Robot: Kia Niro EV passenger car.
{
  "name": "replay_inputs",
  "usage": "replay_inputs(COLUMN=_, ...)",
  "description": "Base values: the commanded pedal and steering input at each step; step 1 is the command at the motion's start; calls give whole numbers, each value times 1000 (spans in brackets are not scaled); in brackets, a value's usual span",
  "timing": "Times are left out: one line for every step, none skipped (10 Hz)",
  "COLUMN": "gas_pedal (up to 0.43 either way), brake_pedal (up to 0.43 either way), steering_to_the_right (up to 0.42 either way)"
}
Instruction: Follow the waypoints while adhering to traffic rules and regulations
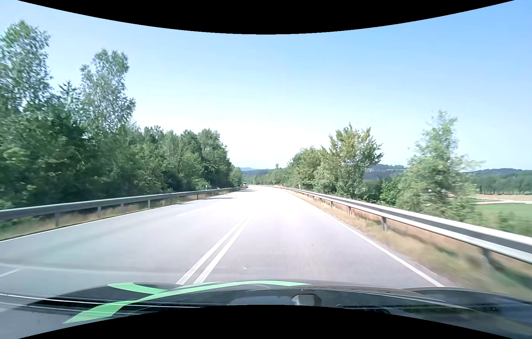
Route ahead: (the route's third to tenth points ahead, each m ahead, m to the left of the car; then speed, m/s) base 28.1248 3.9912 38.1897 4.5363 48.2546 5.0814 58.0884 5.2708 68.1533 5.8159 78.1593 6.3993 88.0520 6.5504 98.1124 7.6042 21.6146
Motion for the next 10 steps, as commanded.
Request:
replay_inputs(gas_pedal=110, brake_pedal=0, steering_to_the_right=-8)
replay_inputs(gas_pedal=110, brake_pedal=0, steering_to_the_right=-8)
replay_inputs(gas_pedal=118, brake_pedal=0, steering_to_the_right=-8)
replay_inputs(gas_pedal=138, brake_pedal=0, steering_to_the_right=-7)
replay_inputs(gas_pedal=157, brake_pedal=0, steering_to_the_right=-7)
replay_inputs(gas_pedal=177, brake_pedal=0, steering_to_the_right=-7)
replay_inputs(gas_pedal=209, brake_pedal=0, steering_to_the_right=-7)
replay_inputs(gas_pedal=220, brake_pedal=0, steering_to_the_right=-7)
replay_inputs(gas_pedal=220, brake_pedal=0, steering_to_the_right=-7)
replay_inputs(gas_pedal=240, brake_pedal=0, steering_to_the_right=-7)
